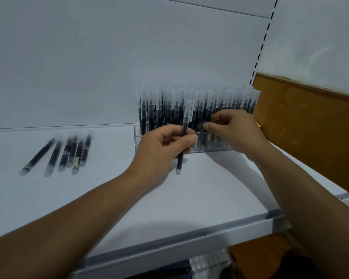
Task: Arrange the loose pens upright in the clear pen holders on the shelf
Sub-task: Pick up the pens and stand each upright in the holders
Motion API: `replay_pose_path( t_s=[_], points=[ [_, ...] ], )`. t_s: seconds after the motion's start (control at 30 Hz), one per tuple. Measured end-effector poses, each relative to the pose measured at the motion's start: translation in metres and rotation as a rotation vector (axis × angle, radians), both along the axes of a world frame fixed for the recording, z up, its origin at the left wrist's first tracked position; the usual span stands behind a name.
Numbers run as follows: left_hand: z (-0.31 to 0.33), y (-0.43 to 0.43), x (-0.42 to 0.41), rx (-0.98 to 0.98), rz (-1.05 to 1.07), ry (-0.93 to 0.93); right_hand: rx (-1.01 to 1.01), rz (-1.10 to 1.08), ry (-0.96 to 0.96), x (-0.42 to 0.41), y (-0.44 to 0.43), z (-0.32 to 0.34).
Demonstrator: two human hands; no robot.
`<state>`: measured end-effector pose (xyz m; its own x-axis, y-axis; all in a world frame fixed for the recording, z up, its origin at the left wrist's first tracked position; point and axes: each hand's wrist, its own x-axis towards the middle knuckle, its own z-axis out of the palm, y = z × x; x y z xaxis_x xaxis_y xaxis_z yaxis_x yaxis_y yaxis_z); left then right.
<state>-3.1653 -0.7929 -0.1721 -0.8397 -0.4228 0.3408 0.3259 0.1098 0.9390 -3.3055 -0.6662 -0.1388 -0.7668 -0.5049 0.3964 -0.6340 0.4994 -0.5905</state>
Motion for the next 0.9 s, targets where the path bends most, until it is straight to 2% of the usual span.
replay_pose_path(
  t_s=[0.07, 0.13, 0.2, 0.3, 0.37, 0.43, 0.5, 0.57, 0.67, 0.77, 0.9],
  points=[
    [0.000, 0.000, 0.000, -0.003, -0.004, -0.005, -0.028, -0.016, 0.003, 0.002, 0.005, 0.000],
    [-0.001, 0.000, 0.000, 0.003, -0.007, -0.003, -0.171, -0.021, 0.034, 0.009, 0.009, -0.001],
    [-0.001, 0.000, 0.000, -0.006, -0.008, -0.004, -0.291, 0.080, 0.003, 0.019, 0.011, 0.002],
    [-0.003, -0.002, -0.002, -0.066, -0.014, 0.002, -0.213, 0.339, -0.106, 0.035, 0.008, 0.005],
    [-0.004, -0.002, -0.003, -0.104, -0.012, 0.026, -0.161, 0.398, -0.086, 0.040, 0.004, 0.004],
    [-0.005, -0.001, -0.002, -0.139, 0.008, 0.043, -0.208, 0.413, -0.106, 0.042, 0.002, 0.005],
    [-0.004, 0.000, -0.001, -0.303, 0.078, 0.033, -0.302, 0.426, -0.194, 0.042, 0.004, 0.011],
    [-0.006, 0.000, 0.000, -0.645, 0.186, -0.012, -0.447, 0.376, -0.264, 0.038, 0.010, 0.021],
    [-0.008, -0.002, 0.003, -1.032, 0.309, -0.074, -0.601, 0.192, -0.217, 0.022, 0.019, 0.035],
    [-0.014, -0.005, 0.004, -1.222, 0.358, -0.151, -0.574, 0.064, -0.094, 0.007, 0.021, 0.039],
    [-0.015, -0.004, 0.004, -1.312, 0.392, -0.186, -0.475, 0.015, 0.015, -0.004, 0.014, 0.035]
  ],
)
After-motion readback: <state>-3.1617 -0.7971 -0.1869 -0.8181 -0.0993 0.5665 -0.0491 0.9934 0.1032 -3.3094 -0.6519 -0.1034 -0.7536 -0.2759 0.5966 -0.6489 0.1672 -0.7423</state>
